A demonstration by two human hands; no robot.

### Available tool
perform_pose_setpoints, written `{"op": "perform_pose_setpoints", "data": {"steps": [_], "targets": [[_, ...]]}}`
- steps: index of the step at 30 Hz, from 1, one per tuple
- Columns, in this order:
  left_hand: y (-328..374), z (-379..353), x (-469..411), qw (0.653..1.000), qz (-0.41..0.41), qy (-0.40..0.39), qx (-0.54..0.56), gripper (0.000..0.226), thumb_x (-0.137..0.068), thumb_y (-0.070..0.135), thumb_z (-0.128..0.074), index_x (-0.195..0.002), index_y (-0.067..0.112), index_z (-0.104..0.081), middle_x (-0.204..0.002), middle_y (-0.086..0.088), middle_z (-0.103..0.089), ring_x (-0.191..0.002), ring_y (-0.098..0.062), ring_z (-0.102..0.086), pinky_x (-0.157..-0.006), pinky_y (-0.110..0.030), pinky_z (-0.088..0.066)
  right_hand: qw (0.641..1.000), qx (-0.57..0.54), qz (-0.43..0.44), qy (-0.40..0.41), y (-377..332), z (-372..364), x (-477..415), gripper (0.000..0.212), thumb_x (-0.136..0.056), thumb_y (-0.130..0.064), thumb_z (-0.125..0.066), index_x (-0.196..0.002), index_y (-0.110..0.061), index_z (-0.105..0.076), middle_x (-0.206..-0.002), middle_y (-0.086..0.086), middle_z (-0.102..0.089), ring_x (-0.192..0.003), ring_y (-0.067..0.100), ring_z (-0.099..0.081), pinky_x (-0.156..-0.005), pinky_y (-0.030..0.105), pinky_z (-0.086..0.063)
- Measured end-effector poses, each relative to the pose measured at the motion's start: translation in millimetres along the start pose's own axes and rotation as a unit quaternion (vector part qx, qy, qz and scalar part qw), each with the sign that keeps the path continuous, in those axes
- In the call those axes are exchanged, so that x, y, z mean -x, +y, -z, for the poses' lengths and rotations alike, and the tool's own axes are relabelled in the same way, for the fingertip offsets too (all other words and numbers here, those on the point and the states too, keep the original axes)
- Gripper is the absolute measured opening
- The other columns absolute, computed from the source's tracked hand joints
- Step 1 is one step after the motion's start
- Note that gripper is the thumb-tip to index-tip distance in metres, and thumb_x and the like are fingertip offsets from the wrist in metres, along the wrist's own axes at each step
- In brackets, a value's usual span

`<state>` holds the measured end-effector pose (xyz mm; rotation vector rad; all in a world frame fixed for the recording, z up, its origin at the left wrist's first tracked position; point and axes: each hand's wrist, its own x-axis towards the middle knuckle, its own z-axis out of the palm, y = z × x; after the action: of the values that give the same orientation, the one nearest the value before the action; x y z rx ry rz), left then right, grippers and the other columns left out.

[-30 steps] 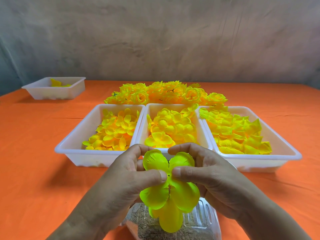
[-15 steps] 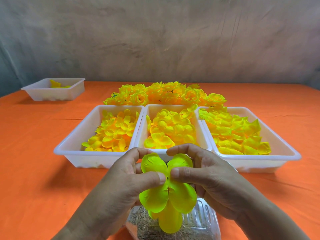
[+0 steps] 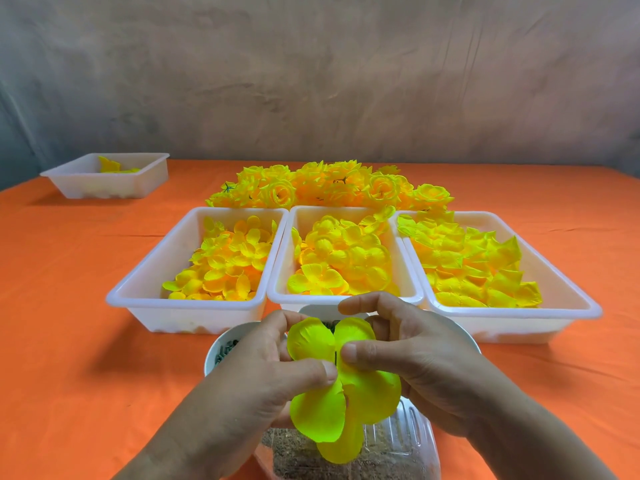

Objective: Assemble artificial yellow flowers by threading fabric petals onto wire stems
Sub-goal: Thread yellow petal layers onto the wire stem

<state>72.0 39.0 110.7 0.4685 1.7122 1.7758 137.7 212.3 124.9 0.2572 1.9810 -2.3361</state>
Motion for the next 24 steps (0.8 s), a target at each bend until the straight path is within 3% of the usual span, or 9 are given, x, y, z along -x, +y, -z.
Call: {"op": "perform_pose_setpoints", "data": {"steps": [3,7,10,15,17,20,24], "targets": [[-2,1,1,0.999,0.009,-0.009,-0.031,0.043,-0.063,0.014,-0.074,-0.104,0.021,-0.062,-0.087,-0.008,-0.074,-0.075,-0.021,-0.074,-0.055,-0.035,-0.057,0.999,0.049,0.006,0.012,3,1,-1,0.046,-0.074,0.001,-0.077,-0.113,-0.016,-0.06,-0.102,0.023,-0.068,-0.079,0.022,-0.067,-0.067,0.034,-0.053],[-5,2,1,0.998,0.02,0.013,-0.059,0.037,-0.059,0.017,-0.078,-0.092,0.031,-0.066,-0.075,-0.005,-0.072,-0.067,-0.025,-0.072,-0.053,-0.035,-0.056,0.992,0.122,0.01,0.033,7,1,-3,0.052,-0.06,-0.018,-0.078,-0.108,-0.025,-0.062,-0.095,0.016,-0.068,-0.072,0.015,-0.065,-0.066,0.03,-0.052],[-6,0,2,0.996,0.025,0.014,-0.083,0.043,-0.06,0.016,-0.077,-0.099,0.026,-0.063,-0.065,0.007,-0.069,-0.064,-0.021,-0.072,-0.051,-0.032,-0.056,0.987,0.156,0.01,0.043,10,2,-6,0.053,-0.058,-0.023,-0.078,-0.107,-0.028,-0.061,-0.093,0.014,-0.068,-0.07,0.012,-0.063,-0.064,0.027,-0.051],[-9,0,2,0.996,0.029,0.016,-0.088,0.048,-0.061,0.011,-0.077,-0.106,0.018,-0.06,-0.063,0.019,-0.066,-0.056,-0.016,-0.07,-0.045,-0.028,-0.053,0.982,0.184,0.002,0.048,16,5,-9,0.053,-0.054,-0.029,-0.08,-0.104,-0.034,-0.062,-0.093,0.007,-0.068,-0.077,0.017,-0.065,-0.073,0.038,-0.054],[-8,0,2,0.996,0.04,0.009,-0.078,0.047,-0.065,0.005,-0.078,-0.107,0.016,-0.059,-0.062,0.018,-0.066,-0.051,-0.015,-0.066,-0.042,-0.025,-0.05,0.982,0.182,-0.002,0.041,17,5,-8,0.051,-0.055,-0.031,-0.079,-0.102,-0.035,-0.062,-0.093,0.005,-0.068,-0.078,0.017,-0.066,-0.073,0.039,-0.055],[-6,4,-1,0.996,0.042,-0.006,-0.076,0.053,-0.061,0.013,-0.073,-0.111,0.018,-0.057,-0.074,0.003,-0.069,-0.061,-0.018,-0.069,-0.049,-0.03,-0.054,0.983,0.181,-0.001,0.036,17,6,-7,0.048,-0.058,-0.031,-0.077,-0.103,-0.035,-0.062,-0.092,0.005,-0.067,-0.072,0.013,-0.063,-0.068,0.035,-0.052],[0,9,-7,0.995,0.032,-0.015,-0.09,0.056,-0.061,0.016,-0.071,-0.115,0.019,-0.054,-0.072,0.002,-0.07,-0.061,-0.014,-0.067,-0.05,-0.025,-0.051,0.979,0.203,0.002,0.035,18,7,-5,0.046,-0.061,-0.033,-0.075,-0.104,-0.036,-0.06,-0.094,0.005,-0.068,-0.068,0.009,-0.06,-0.069,0.036,-0.052]]}}
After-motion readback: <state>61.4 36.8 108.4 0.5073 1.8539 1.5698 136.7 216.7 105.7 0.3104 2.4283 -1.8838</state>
